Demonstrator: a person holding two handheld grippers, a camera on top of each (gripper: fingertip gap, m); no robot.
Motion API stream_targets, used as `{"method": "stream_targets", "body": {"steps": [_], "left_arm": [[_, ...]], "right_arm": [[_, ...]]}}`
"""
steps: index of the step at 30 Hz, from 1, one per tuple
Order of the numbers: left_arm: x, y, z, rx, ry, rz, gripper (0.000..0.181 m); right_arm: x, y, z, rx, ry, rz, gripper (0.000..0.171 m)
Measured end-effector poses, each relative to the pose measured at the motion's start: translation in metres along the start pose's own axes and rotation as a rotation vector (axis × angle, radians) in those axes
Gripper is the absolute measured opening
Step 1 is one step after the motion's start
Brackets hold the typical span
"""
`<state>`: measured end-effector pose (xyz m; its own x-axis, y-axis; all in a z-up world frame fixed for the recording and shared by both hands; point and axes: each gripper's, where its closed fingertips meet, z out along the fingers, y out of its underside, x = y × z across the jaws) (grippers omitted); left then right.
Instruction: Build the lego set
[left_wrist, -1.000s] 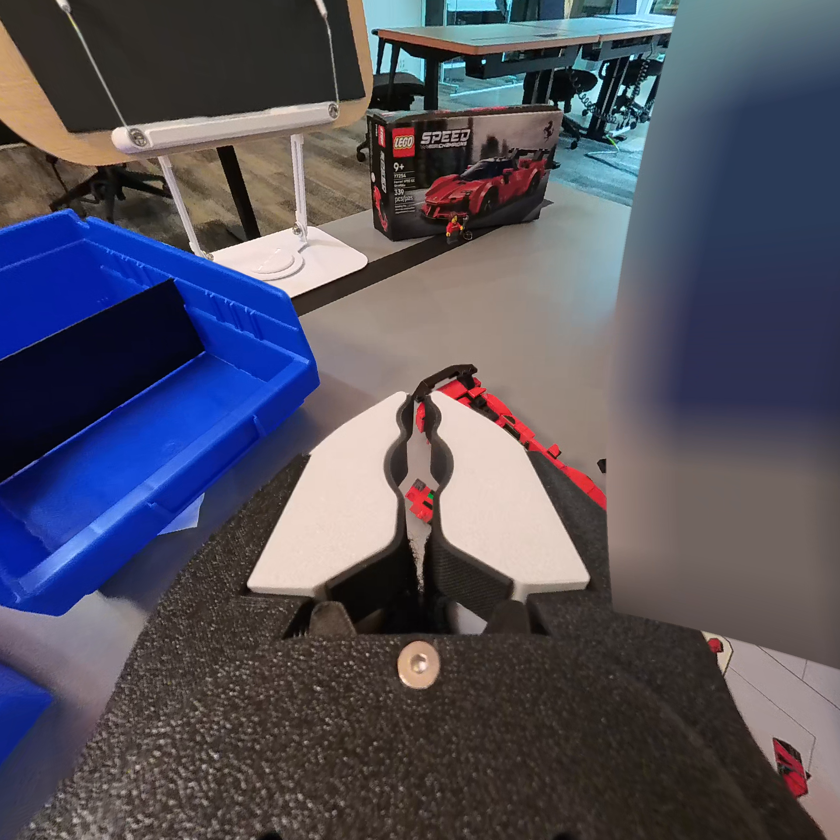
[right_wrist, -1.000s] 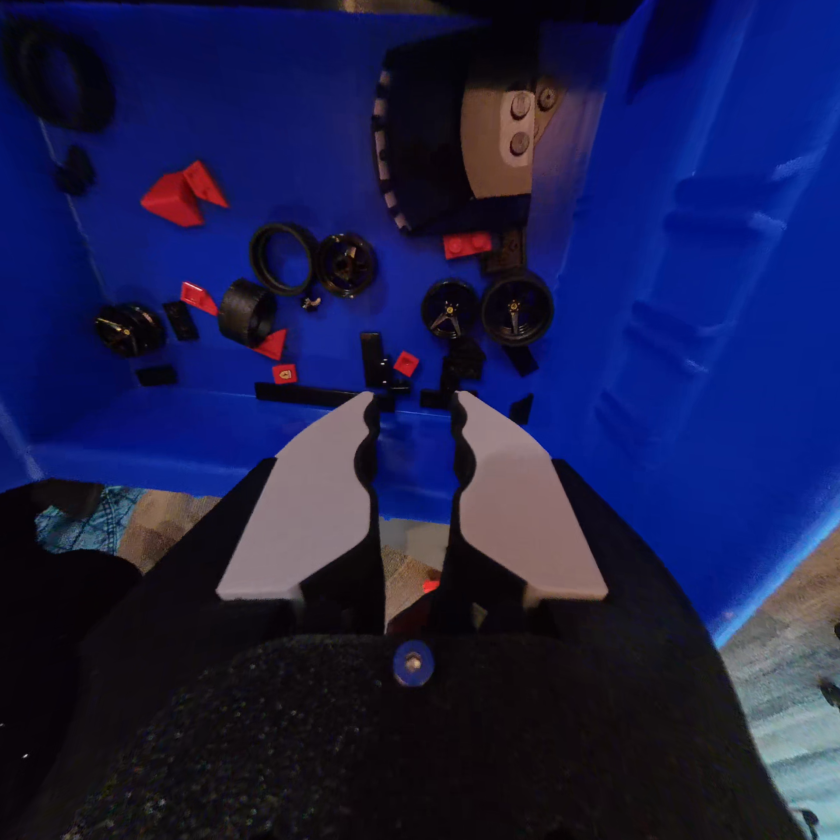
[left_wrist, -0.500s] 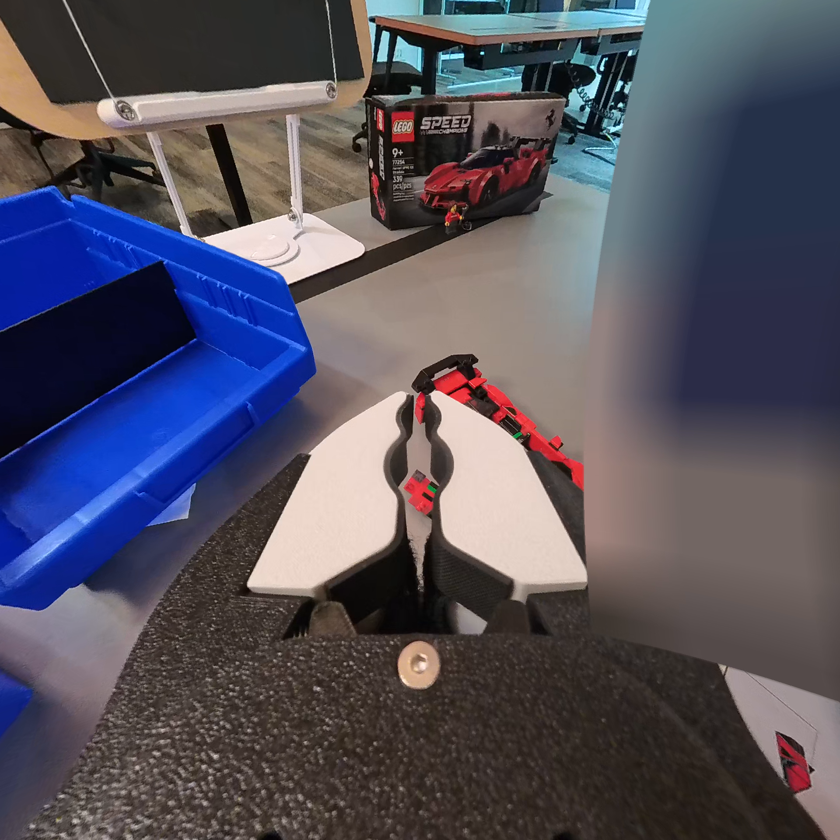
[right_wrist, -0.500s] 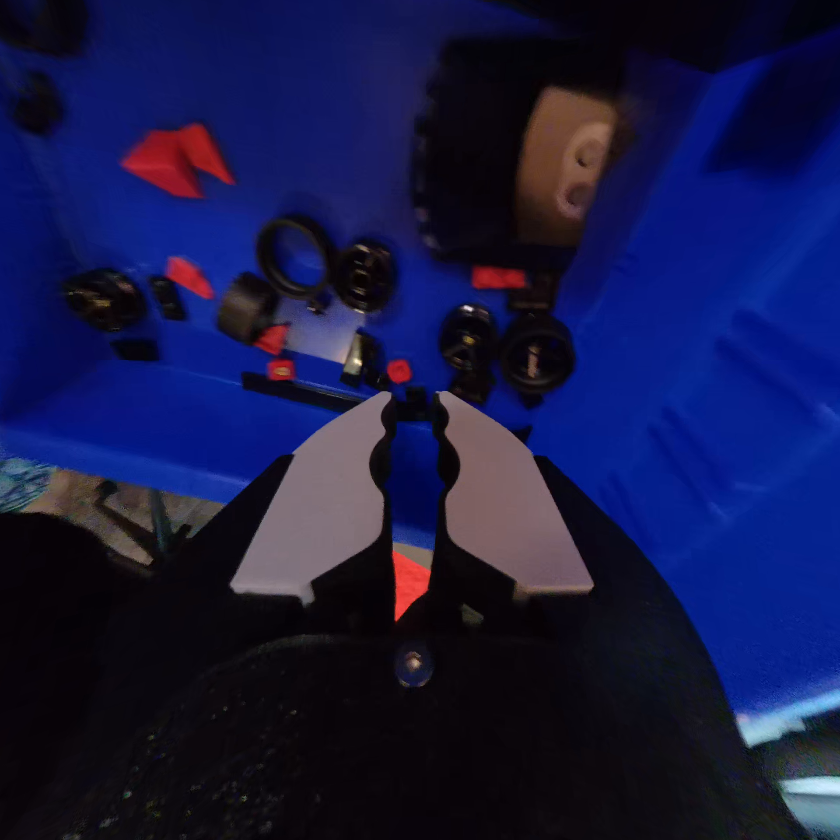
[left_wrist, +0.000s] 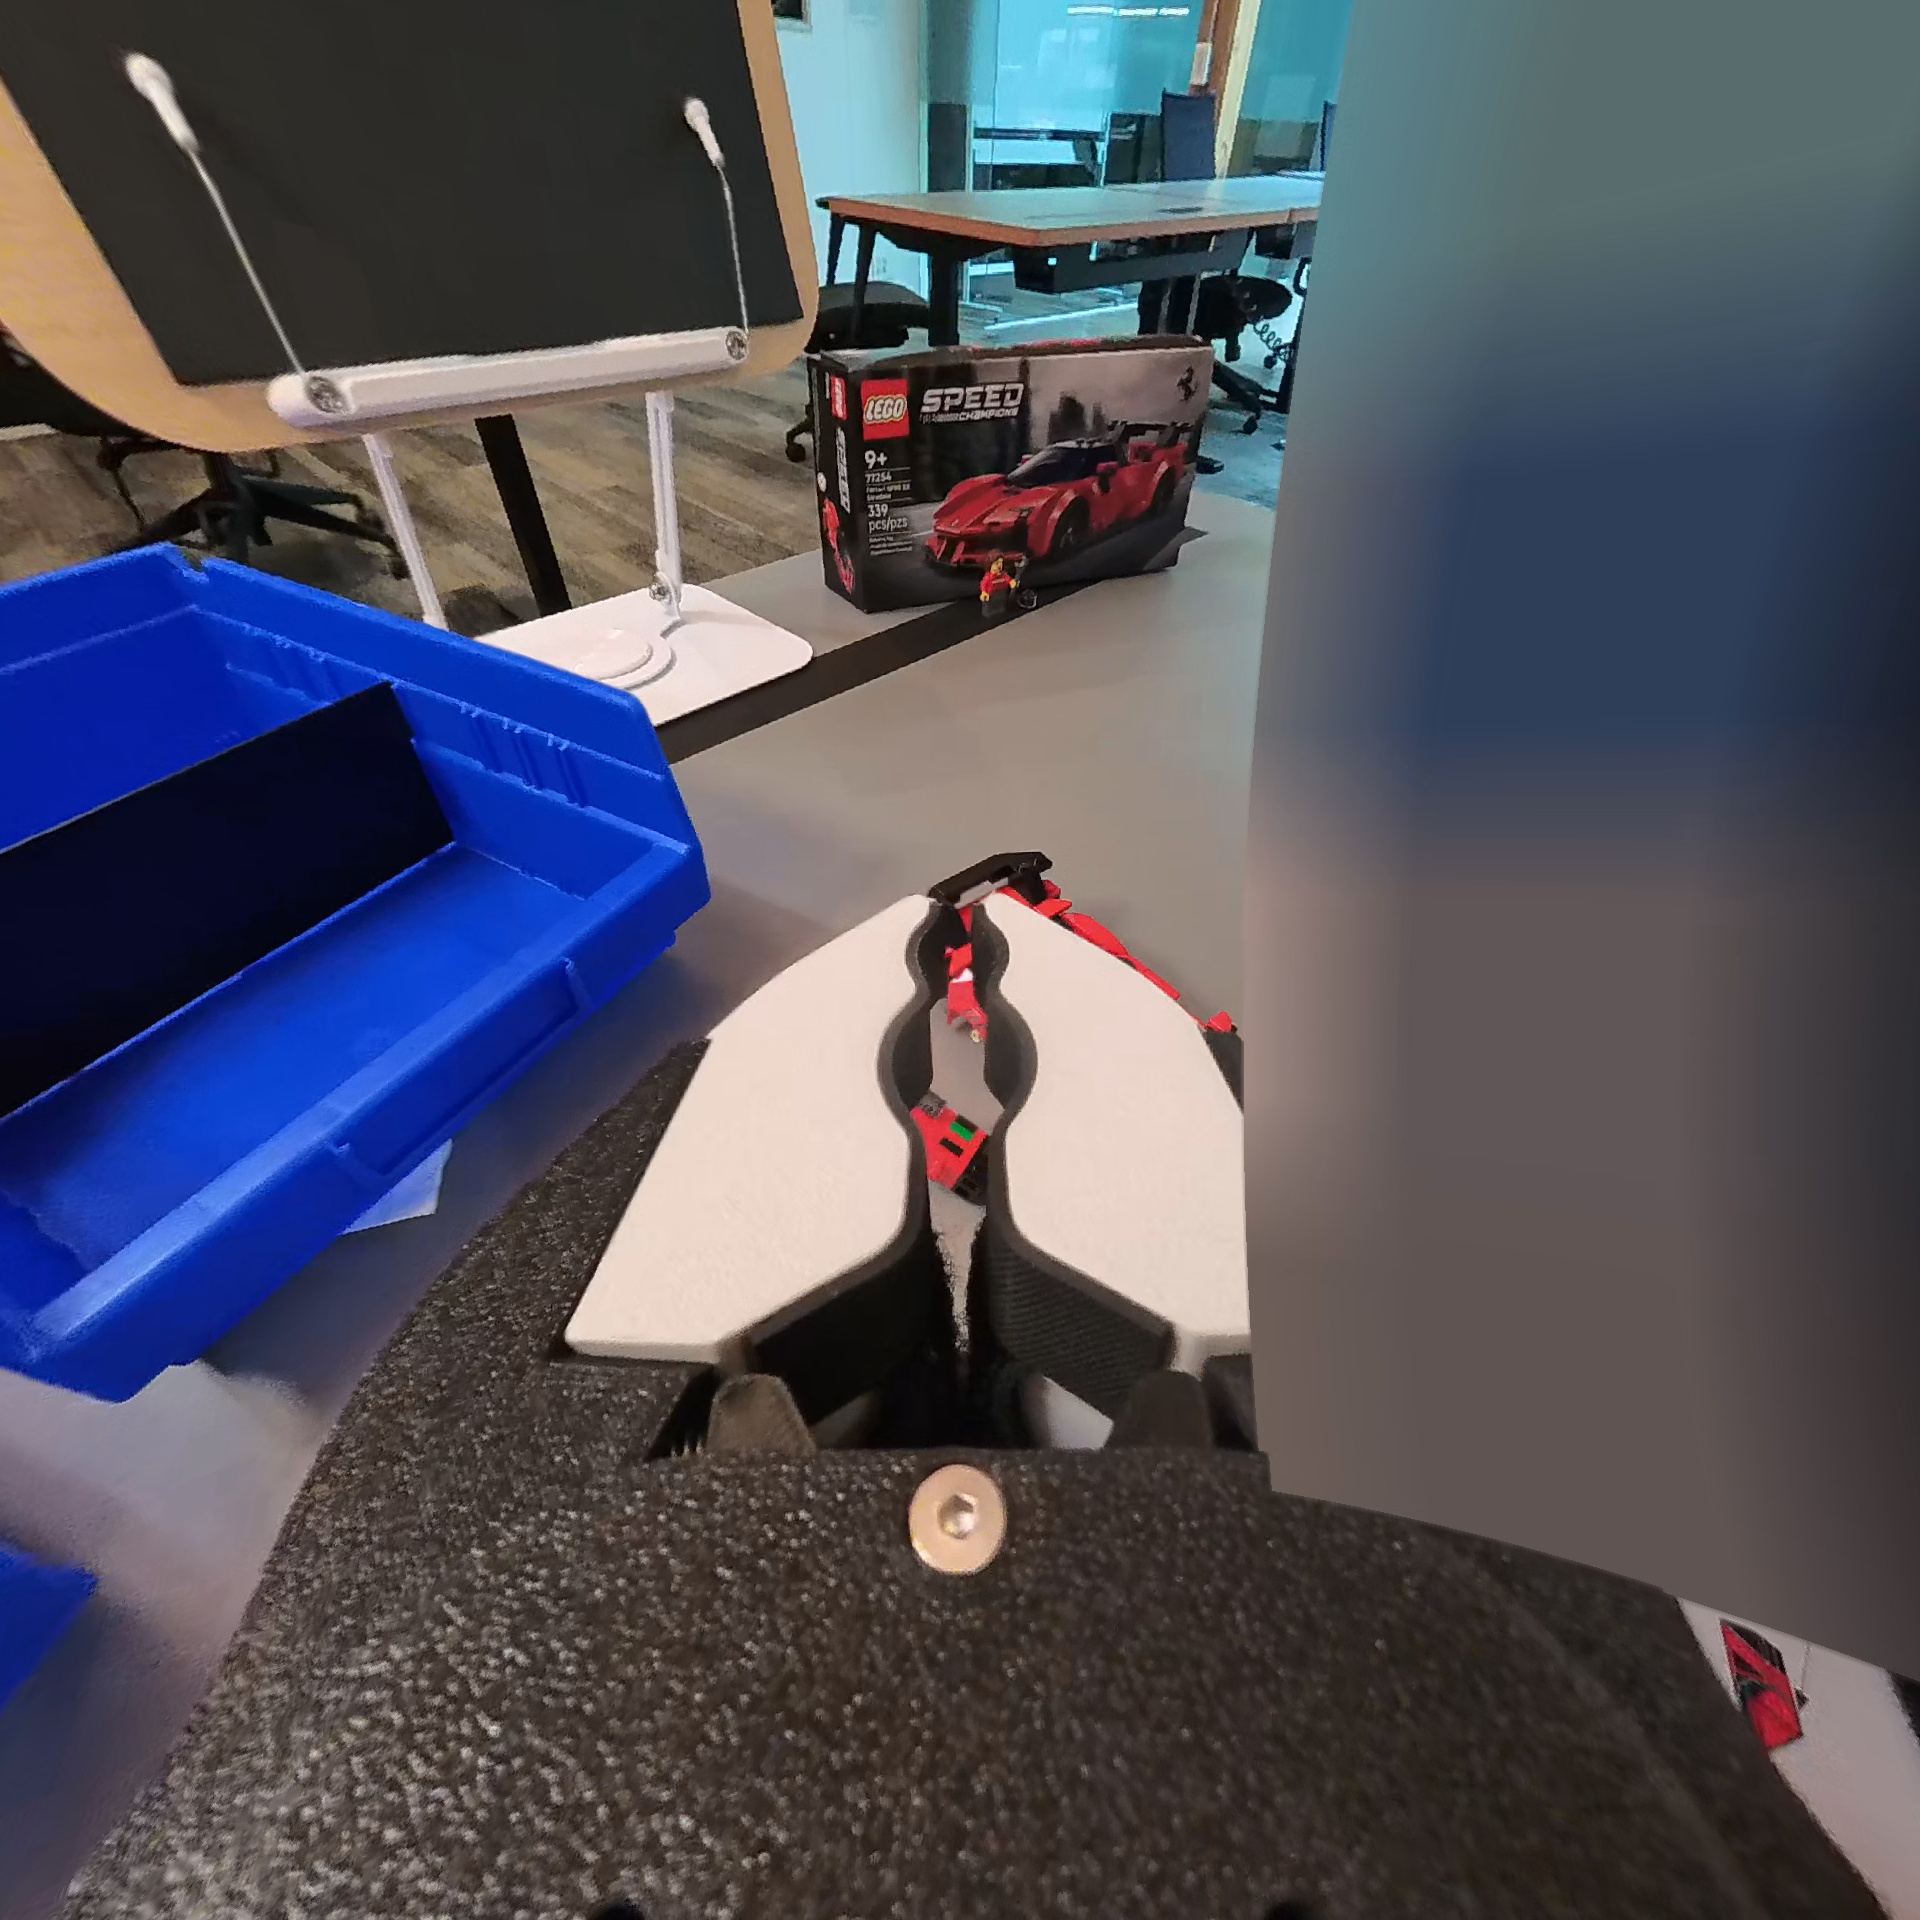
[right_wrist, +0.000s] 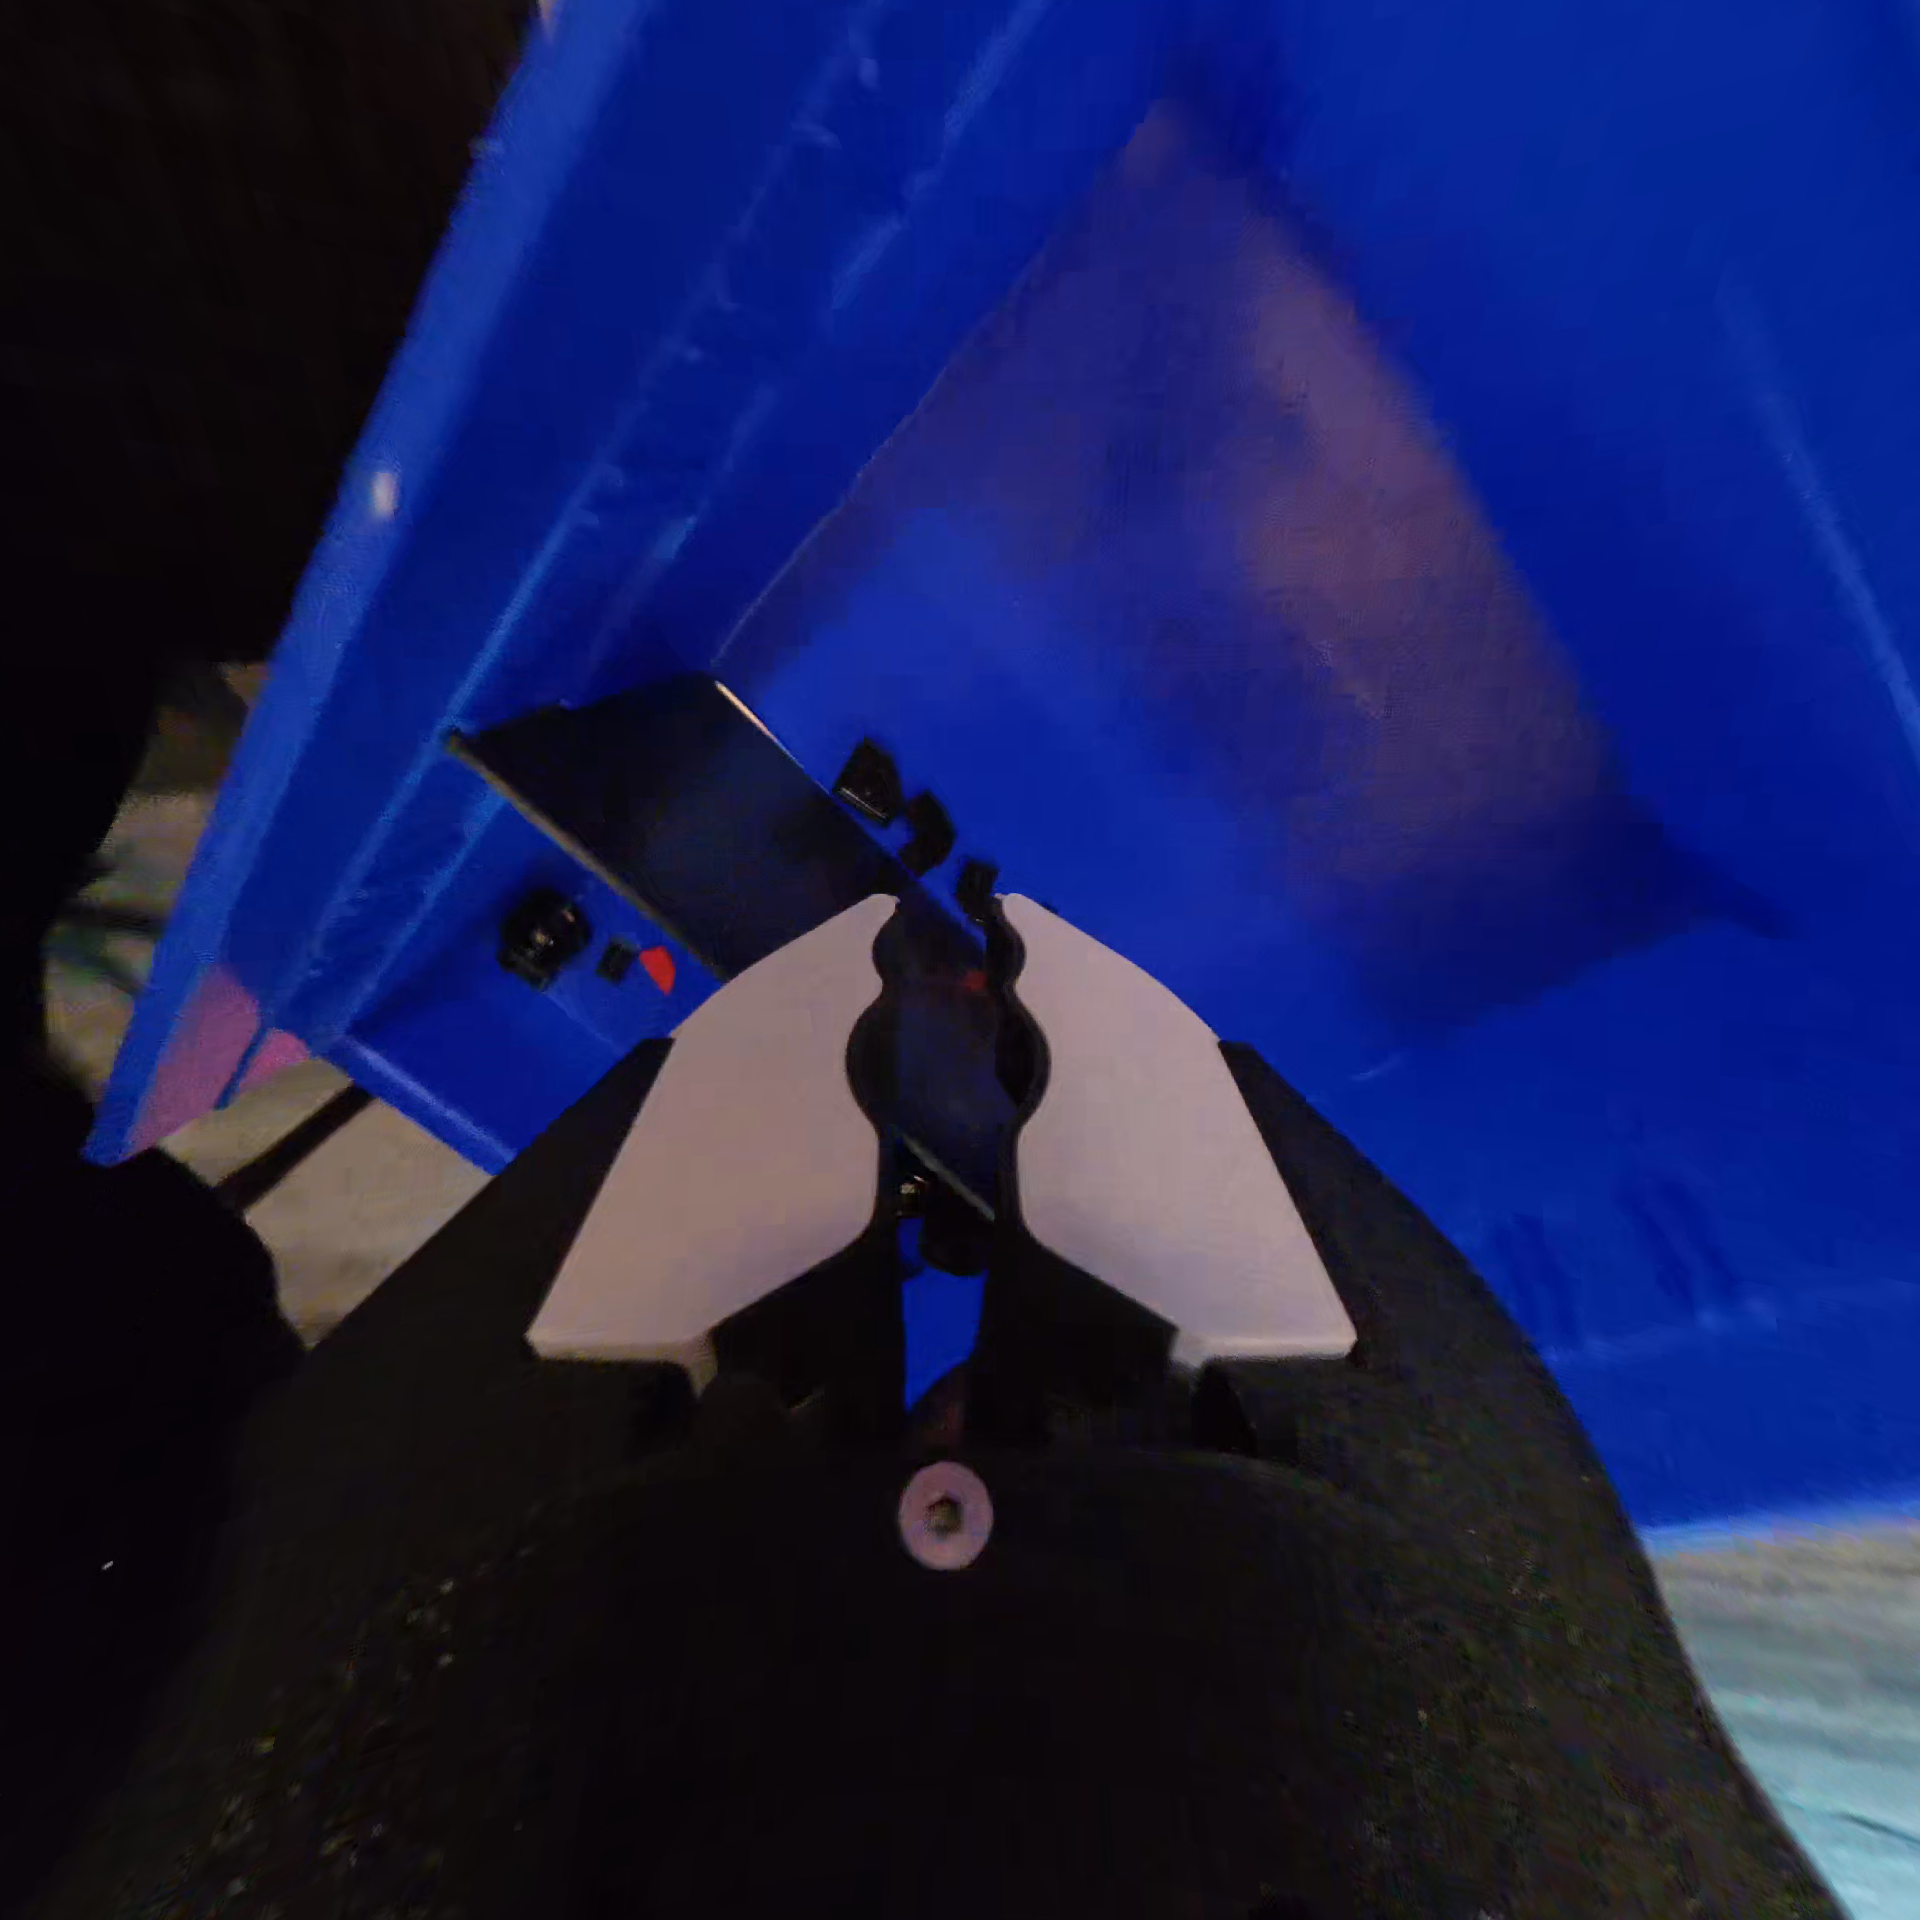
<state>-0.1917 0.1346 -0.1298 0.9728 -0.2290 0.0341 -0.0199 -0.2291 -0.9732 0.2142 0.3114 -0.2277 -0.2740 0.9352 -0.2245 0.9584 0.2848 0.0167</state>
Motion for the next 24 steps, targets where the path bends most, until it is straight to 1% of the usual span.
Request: {"method": "stream_targets", "body": {"steps": [2, 4, 5, 6, 9, 13, 15, 16, 17, 20, 24], "left_arm": [[-0.002, -0.001, -0.006, 0.013, -0.007, -0.001, 0.005], [-0.006, 0.001, -0.013, 0.019, -0.02, -0.003, 0.005], [-0.009, 0.002, -0.015, 0.021, -0.028, -0.005, 0.005], [-0.012, 0.003, -0.018, 0.022, -0.035, -0.009, 0.005], [-0.02, 0.007, -0.021, 0.021, -0.045, -0.029, 0.005], [-0.023, 0.009, -0.022, 0.023, -0.049, -0.029, 0.005], [-0.023, 0.011, -0.021, 0.025, -0.046, -0.033, 0.005], [-0.023, 0.012, -0.021, 0.026, -0.044, -0.036, 0.005], [-0.022, 0.013, -0.021, 0.028, -0.043, -0.039, 0.005], [-0.022, 0.015, -0.022, 0.028, -0.04, -0.045, 0.005], [-0.022, 0.013, -0.027, 0.029, -0.051, -0.037, 0.005]], "right_arm": [[-0.003, 0.002, 0.017, -0.102, -0.095, 0.008, 0.016], [-0.002, 0.008, 0.031, -0.171, -0.11, 0.014, 0.018], [0.0, 0.012, 0.037, -0.206, -0.1, 0.014, 0.022], [-0.001, 0.013, 0.042, -0.221, -0.104, 0.013, 0.024], [-0.007, 0.009, 0.048, -0.212, -0.12, 0.019, 0.022], [0.0, 0.01, 0.049, -0.23, -0.036, -0.007, 0.015], [0.009, 0.005, 0.046, -0.201, 0.036, -0.023, 0.016], [0.022, 0.002, 0.042, -0.171, 0.122, -0.023, 0.006], [0.033, -0.001, 0.037, -0.139, 0.192, -0.031, 0.004], [0.037, -0.015, 0.022, 0.021, 0.185, -0.002, 0.008], [0.039, -0.011, 0.015, 0.068, 0.149, 0.047, 0.017]]}}
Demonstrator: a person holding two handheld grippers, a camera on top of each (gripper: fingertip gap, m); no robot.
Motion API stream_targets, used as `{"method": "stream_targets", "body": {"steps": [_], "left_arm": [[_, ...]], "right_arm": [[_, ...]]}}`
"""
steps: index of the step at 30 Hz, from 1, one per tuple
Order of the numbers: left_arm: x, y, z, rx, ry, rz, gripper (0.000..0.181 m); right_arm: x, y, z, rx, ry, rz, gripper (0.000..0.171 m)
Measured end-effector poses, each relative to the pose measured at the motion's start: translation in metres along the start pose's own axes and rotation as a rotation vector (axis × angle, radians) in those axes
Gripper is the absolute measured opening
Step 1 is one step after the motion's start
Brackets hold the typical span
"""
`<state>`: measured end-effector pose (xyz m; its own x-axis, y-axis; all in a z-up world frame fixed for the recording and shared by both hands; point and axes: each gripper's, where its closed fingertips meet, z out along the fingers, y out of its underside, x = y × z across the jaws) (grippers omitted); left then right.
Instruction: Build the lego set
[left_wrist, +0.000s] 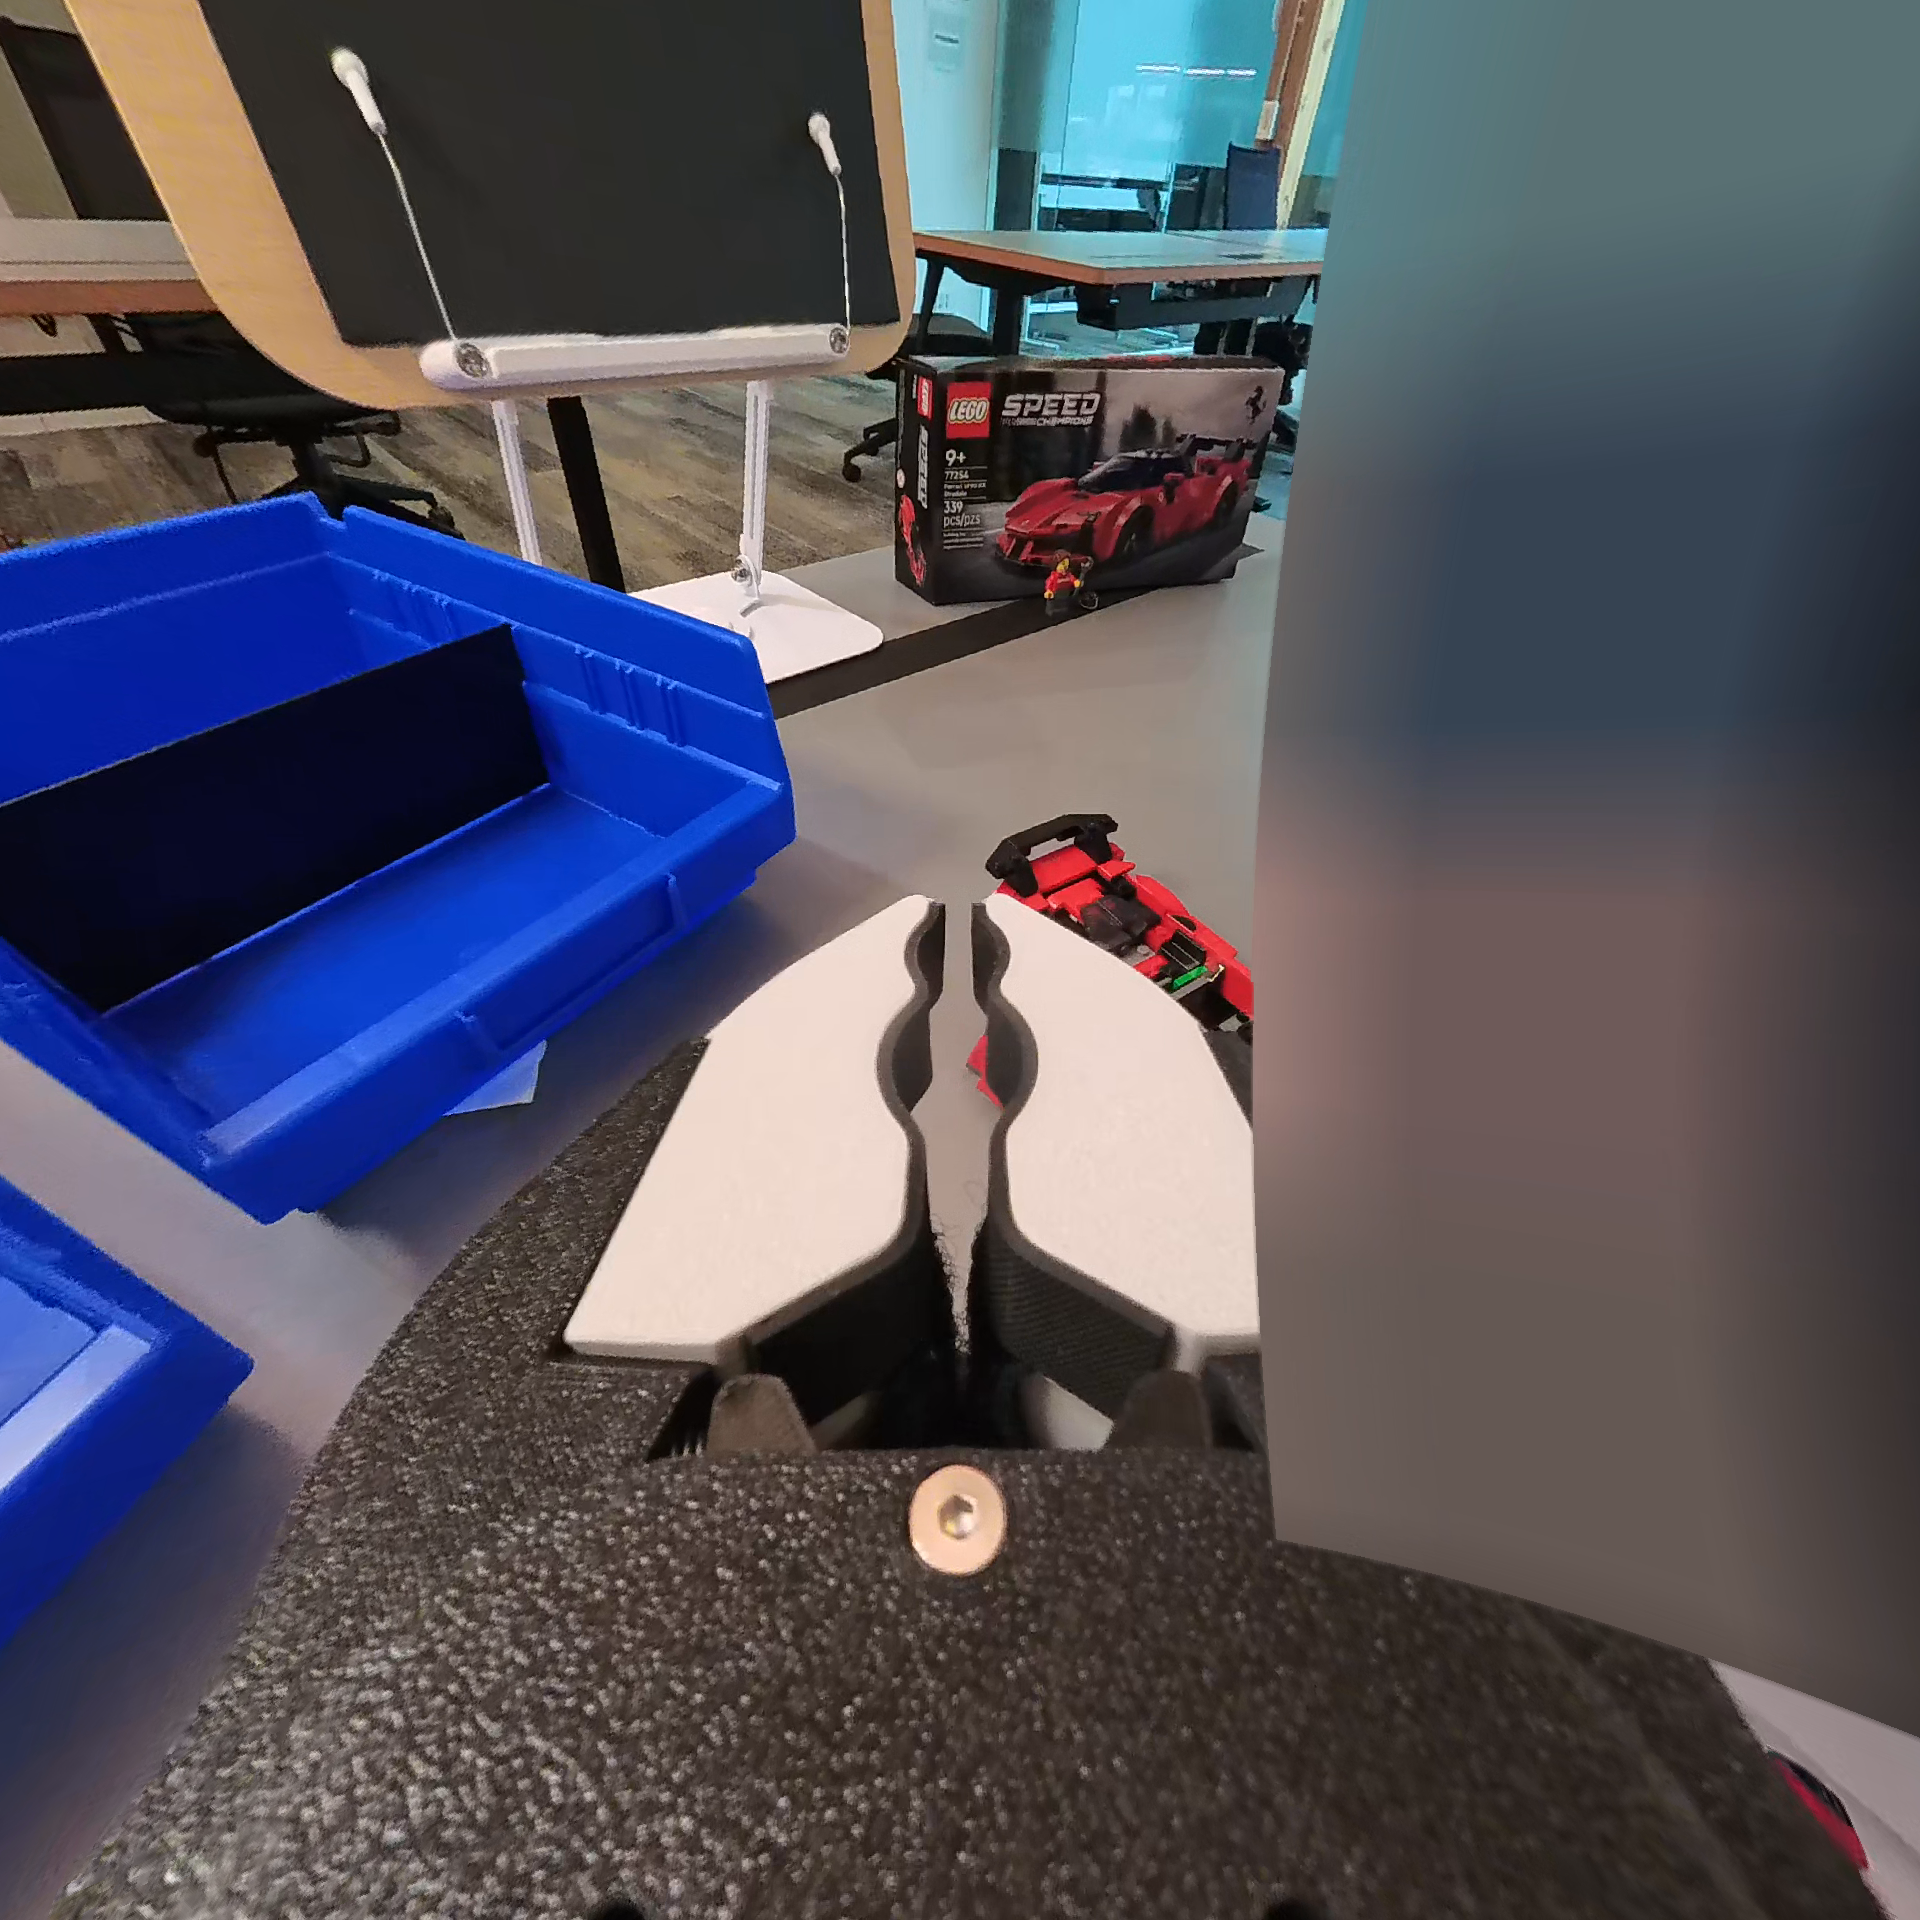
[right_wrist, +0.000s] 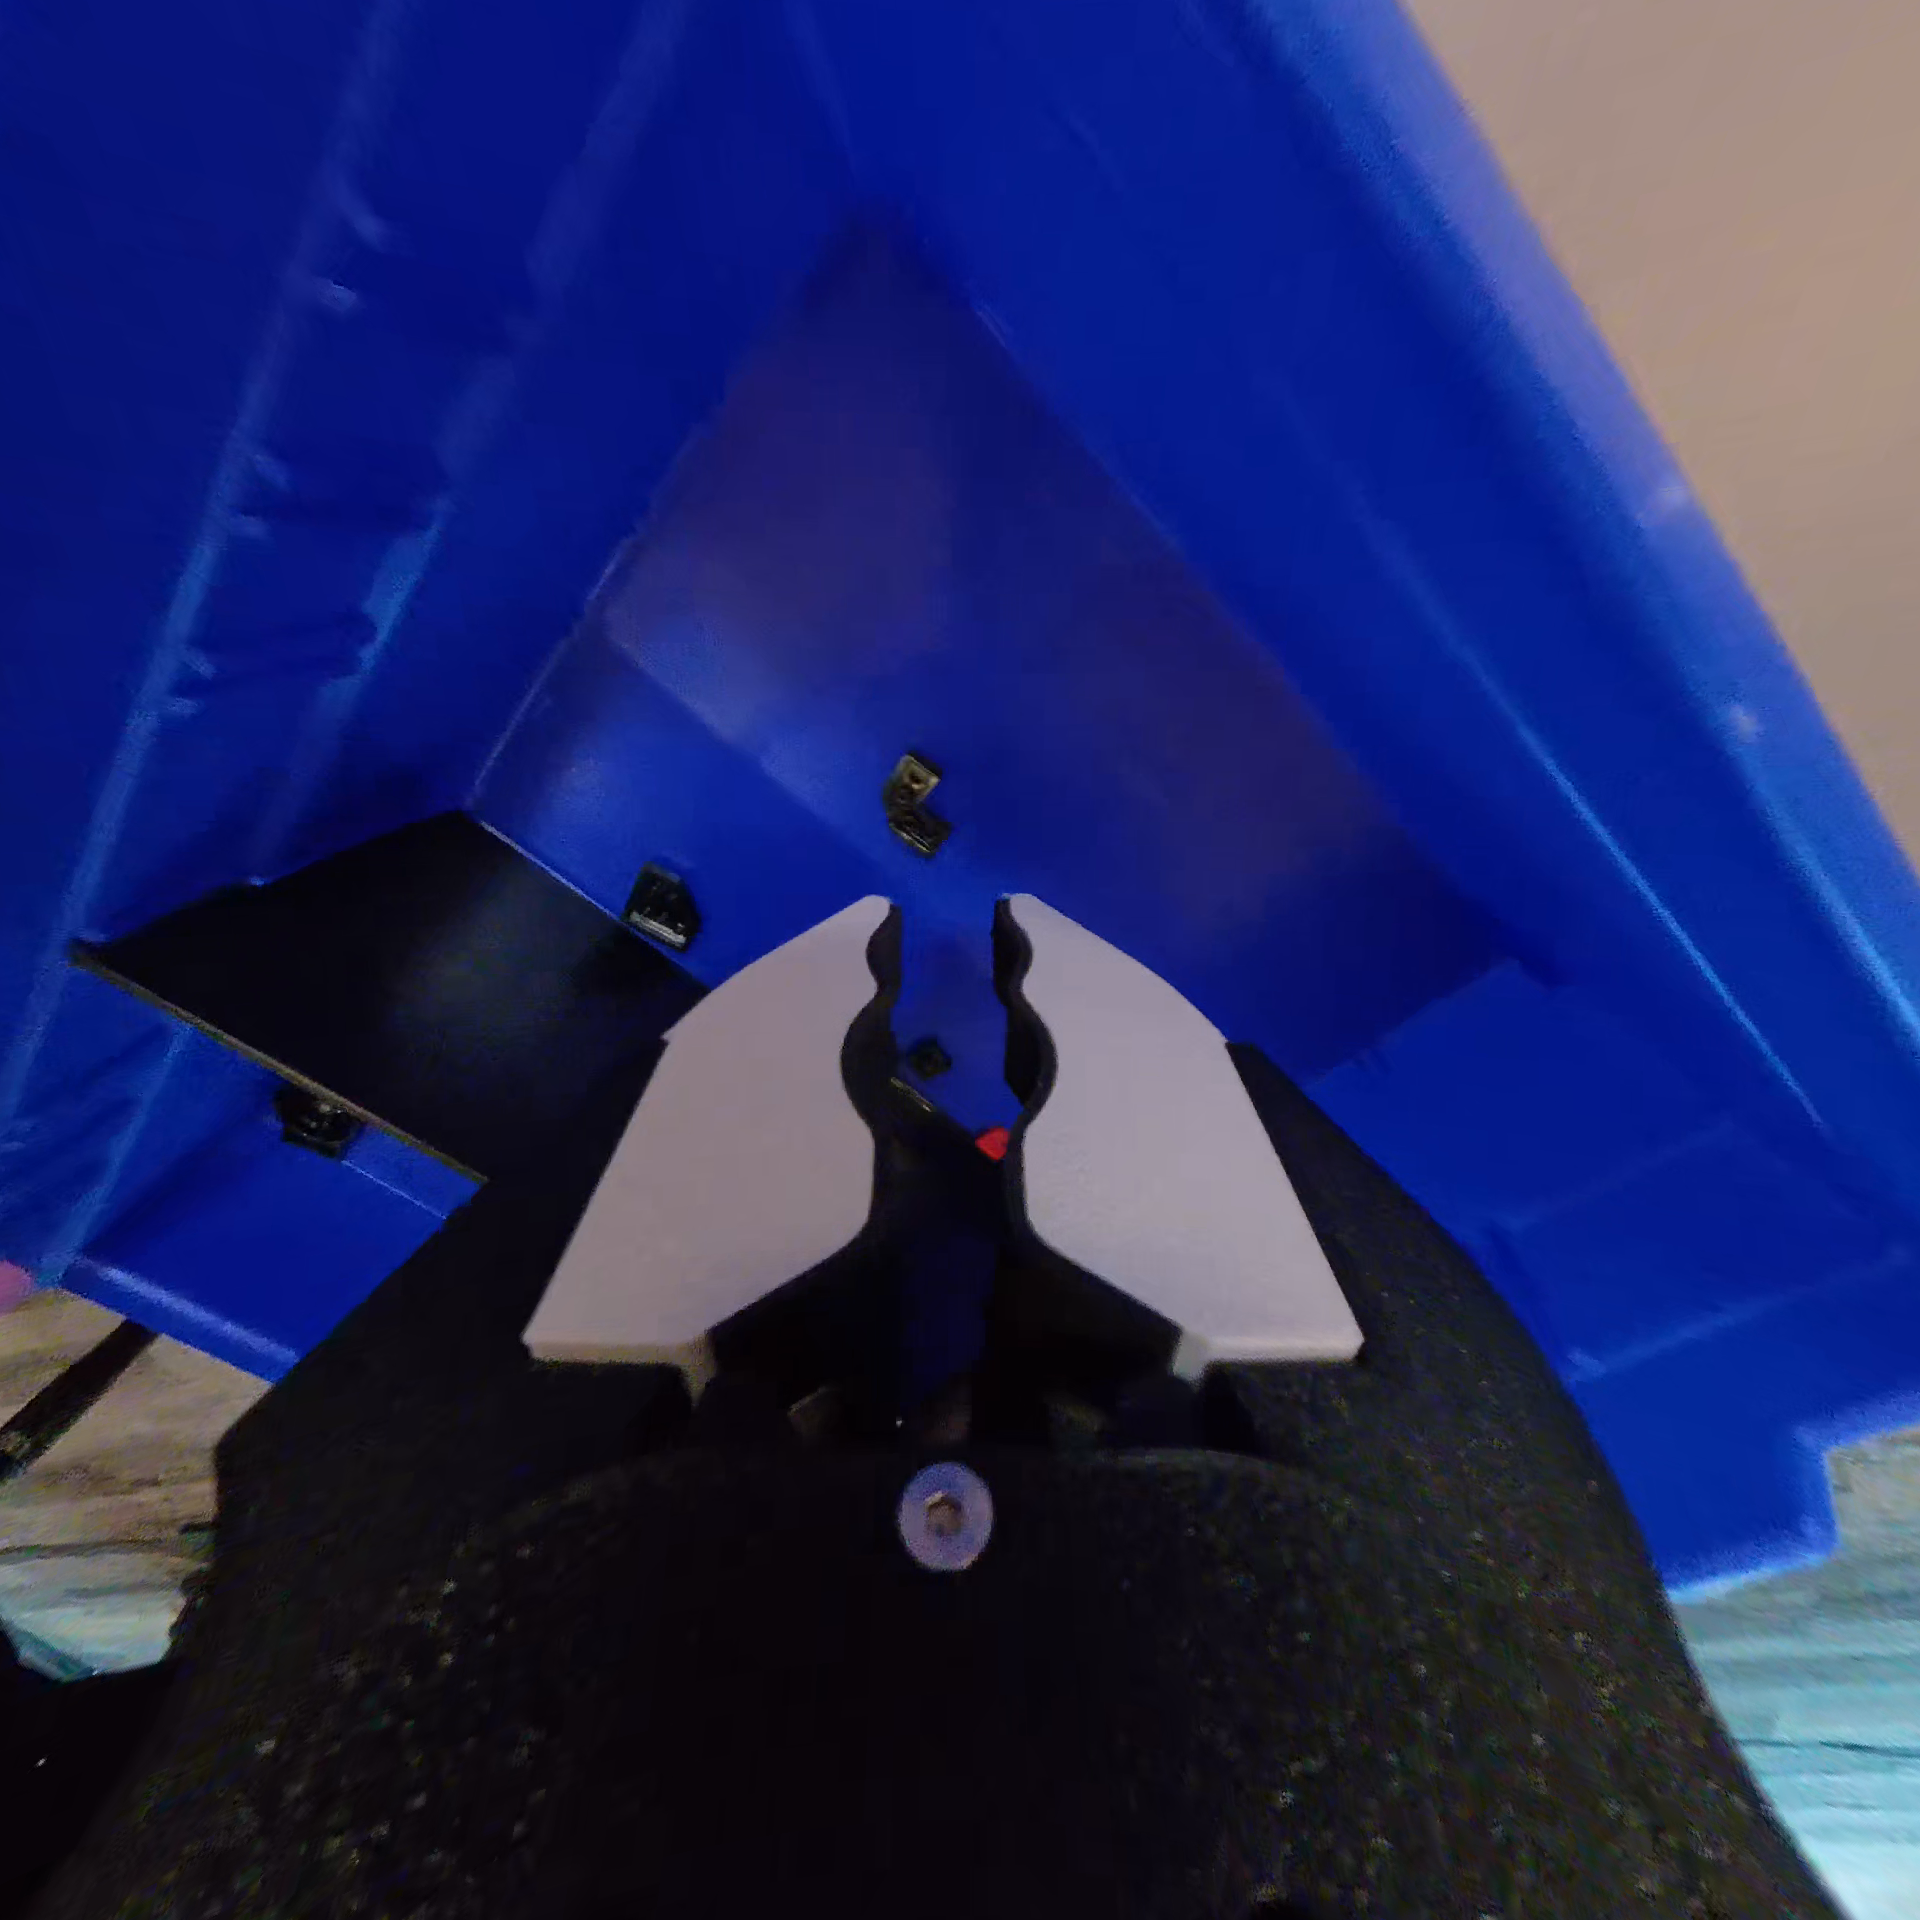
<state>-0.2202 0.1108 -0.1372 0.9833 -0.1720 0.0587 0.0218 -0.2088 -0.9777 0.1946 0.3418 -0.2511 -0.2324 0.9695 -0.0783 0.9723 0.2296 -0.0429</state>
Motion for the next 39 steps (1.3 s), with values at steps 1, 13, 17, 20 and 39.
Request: {"method": "stream_targets", "body": {"steps": [1, 13, 17, 20, 39], "left_arm": [[0.0, 0.0, -0.001, 0.001, -0.003, 0.002, 0.005], [0.016, -0.014, -0.015, 0.038, 0.035, 0.046, 0.005], [0.033, -0.02, -0.016, 0.037, 0.083, 0.165, 0.009], [0.062, -0.022, -0.008, 0.033, 0.171, 0.297, 0.02], [0.253, -0.045, -0.069, 0.422, 0.793, 0.574, 0.032]], "right_arm": [[-0.003, -0.002, 0.003, 0.007, -0.019, -0.011, 0.022], [-0.003, -0.014, 0.013, 0.067, 0.071, -0.109, 0.012], [-0.032, -0.066, -0.062, 0.533, -0.009, 0.058, 0.012], [-0.09, -0.12, -0.152, 1.059, -0.25, 0.147, 0.011], [-0.301, -0.268, -0.159, 1.656, -1.57, 0.222, 0.011]]}}
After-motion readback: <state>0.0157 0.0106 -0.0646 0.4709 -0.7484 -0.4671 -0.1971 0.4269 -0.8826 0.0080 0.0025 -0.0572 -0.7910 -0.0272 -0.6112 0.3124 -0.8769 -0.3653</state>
